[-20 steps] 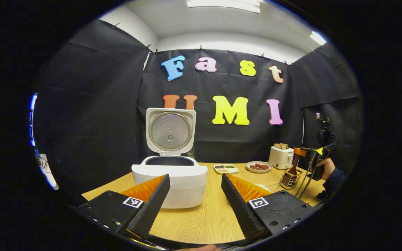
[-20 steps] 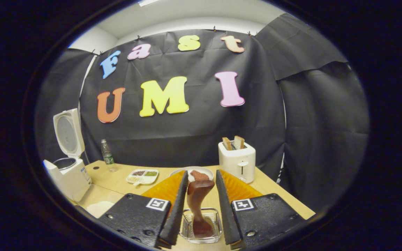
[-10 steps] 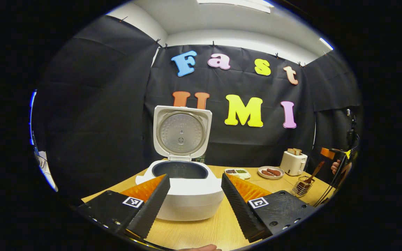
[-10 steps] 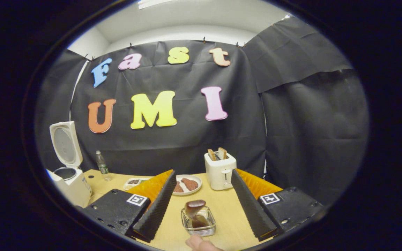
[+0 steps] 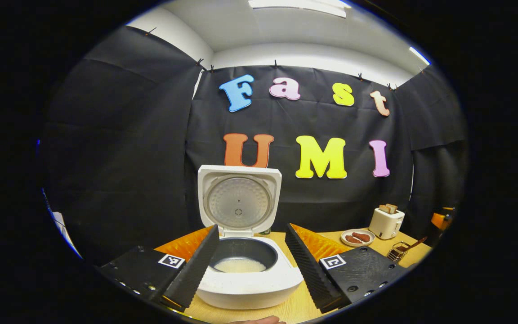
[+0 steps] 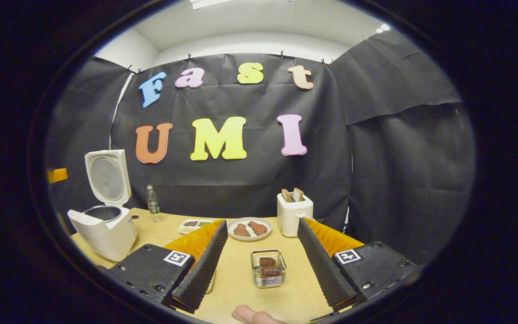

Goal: Close the left gripper, press the button to open the rice cooker; take a wooden spoon from the chopstick holder with the right hand, scoop a spoonful of rice and pour it into the rice cooker, then put the wooden spoon back into the chopstick holder.

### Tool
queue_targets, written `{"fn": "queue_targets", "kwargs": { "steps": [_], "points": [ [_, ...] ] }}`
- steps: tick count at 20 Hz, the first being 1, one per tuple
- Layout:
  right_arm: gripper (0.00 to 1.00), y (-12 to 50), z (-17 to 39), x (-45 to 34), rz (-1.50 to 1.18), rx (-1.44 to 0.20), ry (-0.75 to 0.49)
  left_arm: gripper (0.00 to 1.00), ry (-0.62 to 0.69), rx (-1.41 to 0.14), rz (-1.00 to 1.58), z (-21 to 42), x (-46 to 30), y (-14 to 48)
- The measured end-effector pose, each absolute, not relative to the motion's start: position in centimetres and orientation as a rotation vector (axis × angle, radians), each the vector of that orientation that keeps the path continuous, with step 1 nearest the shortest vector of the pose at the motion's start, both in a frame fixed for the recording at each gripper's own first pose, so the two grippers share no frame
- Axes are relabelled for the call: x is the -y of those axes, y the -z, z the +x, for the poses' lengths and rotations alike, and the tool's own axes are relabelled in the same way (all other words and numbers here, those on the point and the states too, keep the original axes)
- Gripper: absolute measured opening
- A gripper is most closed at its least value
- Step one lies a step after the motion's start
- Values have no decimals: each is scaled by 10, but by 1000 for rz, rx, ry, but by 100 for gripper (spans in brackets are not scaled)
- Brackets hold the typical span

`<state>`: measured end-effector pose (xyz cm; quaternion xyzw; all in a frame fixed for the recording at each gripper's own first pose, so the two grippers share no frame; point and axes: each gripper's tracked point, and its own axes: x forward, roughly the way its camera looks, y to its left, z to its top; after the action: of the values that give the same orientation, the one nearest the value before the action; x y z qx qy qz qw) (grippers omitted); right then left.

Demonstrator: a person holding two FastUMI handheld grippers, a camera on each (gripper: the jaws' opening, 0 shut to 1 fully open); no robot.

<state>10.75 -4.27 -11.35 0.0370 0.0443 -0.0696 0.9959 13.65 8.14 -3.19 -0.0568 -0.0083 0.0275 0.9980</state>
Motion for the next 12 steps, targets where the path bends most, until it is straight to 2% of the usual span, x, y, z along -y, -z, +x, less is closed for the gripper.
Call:
{"fn": "queue_targets", "kwargs": {
  "steps": [2,3,4,5,6,7,8,12],
  "points": [
    [100,113,96,31,60,-72,114,94,-53,28,-86,154,-86,21],
    [96,113,92,26,71,-67,103,94,-64,27,-82,163,-90,15],
    [100,111,90,18,75,-66,73,94,-64,26,-83,174,-92,8],
    [96,111,87,12,82,-70,55,94,-50,23,-83,183,-91,3],
    [100,111,85,9,80,-76,44,94,-44,18,-87,193,-90,0],
    [96,108,83,9,82,-77,44,94,-48,12,-89,204,-94,-3],
    [100,105,81,9,81,-78,39,94,-39,10,-93,216,-97,-9],
    [100,80,79,-5,112,-37,-2,94,-43,38,-113,260,-112,-35]
  ]
}}
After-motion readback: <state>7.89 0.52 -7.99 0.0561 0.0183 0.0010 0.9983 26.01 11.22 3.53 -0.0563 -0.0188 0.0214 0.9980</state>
